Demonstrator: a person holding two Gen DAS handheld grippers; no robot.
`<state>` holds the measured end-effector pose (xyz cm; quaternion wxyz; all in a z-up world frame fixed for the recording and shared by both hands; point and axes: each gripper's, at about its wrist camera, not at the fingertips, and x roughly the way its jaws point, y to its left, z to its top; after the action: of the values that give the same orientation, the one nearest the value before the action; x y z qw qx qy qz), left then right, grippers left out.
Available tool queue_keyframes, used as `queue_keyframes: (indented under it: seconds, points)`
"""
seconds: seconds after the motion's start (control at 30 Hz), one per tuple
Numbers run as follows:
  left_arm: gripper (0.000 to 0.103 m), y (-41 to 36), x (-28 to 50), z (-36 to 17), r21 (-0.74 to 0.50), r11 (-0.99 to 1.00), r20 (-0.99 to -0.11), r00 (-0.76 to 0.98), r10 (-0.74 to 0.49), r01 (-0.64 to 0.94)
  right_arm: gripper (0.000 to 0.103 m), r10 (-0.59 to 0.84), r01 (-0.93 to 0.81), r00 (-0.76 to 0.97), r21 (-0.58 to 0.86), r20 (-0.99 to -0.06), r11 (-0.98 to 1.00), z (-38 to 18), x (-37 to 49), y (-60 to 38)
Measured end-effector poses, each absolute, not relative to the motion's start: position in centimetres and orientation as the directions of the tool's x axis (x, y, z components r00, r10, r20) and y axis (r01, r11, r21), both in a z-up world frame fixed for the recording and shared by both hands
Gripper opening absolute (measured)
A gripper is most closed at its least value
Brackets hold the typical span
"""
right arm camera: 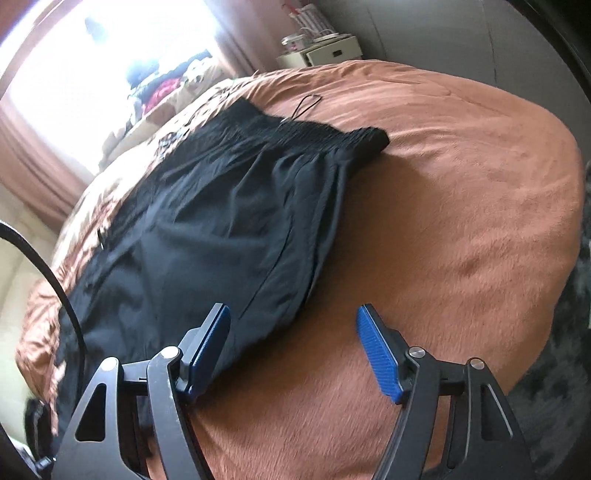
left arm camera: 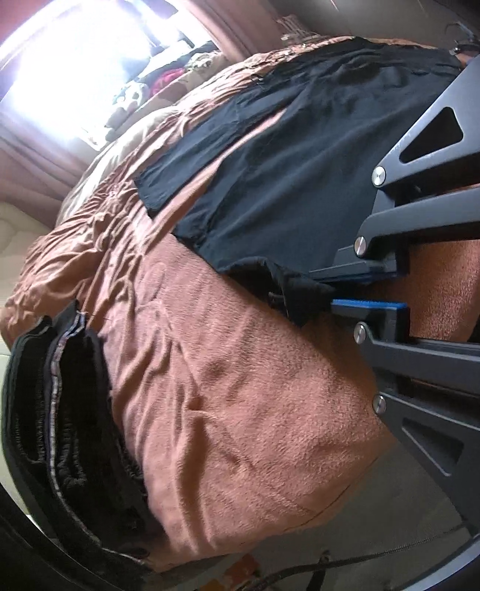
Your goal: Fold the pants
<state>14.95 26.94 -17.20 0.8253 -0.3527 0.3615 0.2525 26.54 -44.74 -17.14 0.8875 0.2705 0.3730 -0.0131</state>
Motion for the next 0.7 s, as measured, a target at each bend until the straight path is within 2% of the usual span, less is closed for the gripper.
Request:
queue_keyframes:
  seconds: [0.3,0.4,0.47,0.53,0.57,0.7]
  points:
    - [0.006,27.5,15.5,-14.6,-0.402,0.632,-0.747,0.637,0.192,-0.663,0.057,0.186,0.233,0.735,0.5,-0.653,0.834,-17.6,30.8,-47.9]
    - [0.006,27.6,16.1,-13.6,-0.402,0.643,-0.737,0.647,0.196,-0.652,0.042,0.183,0.248,0.726,0.501,-0.662,0.829,-17.7,32.2,-48.6]
    - [0.006,27.7,16.6,-12.9,-0.402,0.649,-0.729,0.655,0.2,-0.646,0.022,0.197,0.242,0.726,0.512,-0.659,0.824,-17.6,32.9,-49.0]
    - [0.006,27.6,17.0,-12.2,-0.405,0.656,-0.718,0.666,0.203,-0.637,0.008,0.195,0.24,0.732,0.515,-0.653,0.823,-17.0,33.1,-49.1]
    - [0.006,27.6,17.4,-11.7,-0.406,0.661,-0.71,0.674,0.207,-0.631,0.004,0.195,0.235,0.74,0.519,-0.643,0.822,-16.6,33.1,-49.2]
    - [0.006,27.8,19.1,-9.6,-0.403,0.684,-0.683,0.697,0.216,-0.608,0.002,0.197,0.205,0.765,0.522,-0.613,0.828,-15.0,33.0,-49.2]
